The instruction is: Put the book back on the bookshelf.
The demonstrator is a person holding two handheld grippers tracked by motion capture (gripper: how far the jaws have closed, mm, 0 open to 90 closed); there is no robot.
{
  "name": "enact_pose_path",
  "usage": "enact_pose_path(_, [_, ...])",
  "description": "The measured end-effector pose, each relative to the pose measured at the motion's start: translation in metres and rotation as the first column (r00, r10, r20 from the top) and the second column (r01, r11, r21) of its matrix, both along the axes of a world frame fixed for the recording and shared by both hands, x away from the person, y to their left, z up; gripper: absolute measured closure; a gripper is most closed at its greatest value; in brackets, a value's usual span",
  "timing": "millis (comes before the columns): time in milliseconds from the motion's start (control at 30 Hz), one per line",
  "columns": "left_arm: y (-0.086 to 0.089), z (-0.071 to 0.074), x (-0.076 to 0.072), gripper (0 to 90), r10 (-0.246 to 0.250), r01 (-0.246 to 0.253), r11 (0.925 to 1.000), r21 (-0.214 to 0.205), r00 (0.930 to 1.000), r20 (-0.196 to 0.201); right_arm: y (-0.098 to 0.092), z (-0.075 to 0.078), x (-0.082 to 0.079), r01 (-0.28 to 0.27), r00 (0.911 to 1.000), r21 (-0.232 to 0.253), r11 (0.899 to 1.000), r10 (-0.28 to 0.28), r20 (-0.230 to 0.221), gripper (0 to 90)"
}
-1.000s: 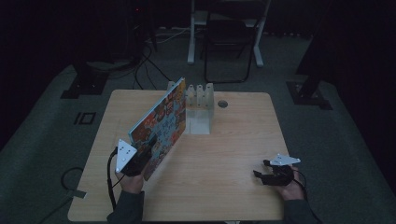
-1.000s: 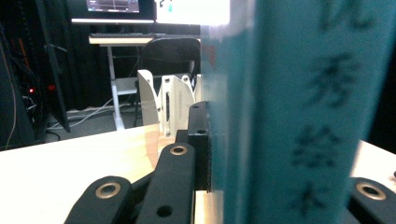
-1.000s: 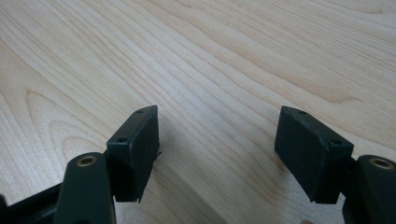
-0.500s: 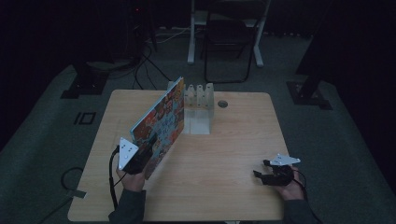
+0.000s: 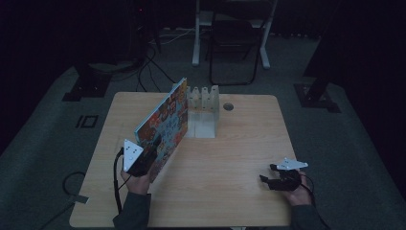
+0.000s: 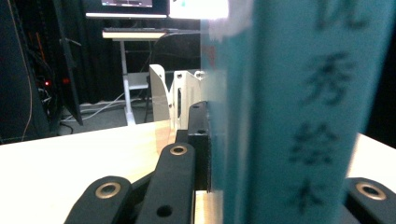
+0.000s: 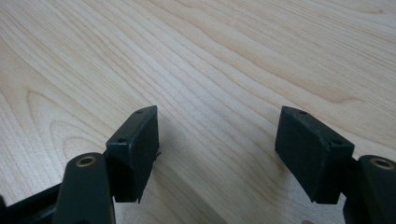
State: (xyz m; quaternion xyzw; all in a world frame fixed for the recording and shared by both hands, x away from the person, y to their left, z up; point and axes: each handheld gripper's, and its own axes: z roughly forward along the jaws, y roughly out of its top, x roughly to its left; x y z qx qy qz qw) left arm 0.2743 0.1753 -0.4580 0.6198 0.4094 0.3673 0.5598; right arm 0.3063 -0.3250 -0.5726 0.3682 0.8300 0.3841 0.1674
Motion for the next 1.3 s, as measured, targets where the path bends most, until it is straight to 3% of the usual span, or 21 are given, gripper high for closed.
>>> enact_pose_path(767, [-0.011,-0.002,0.01,81.1,0.077,-0.077,0.997,-0.009,0.997,-0.001,0.0,0.0,0.0,0.0,1.0,0.002,1.0,0.0,-0.002,29.7])
enact_pose_path(1300, [-0.02,-0.003,0.018,81.1,0.096,-0.096,0.9954,0.0,0.9953,-0.004,0.0,0.0,0.0,0.0,1.0,0.002,1.0,0.0,-0.002,29.7])
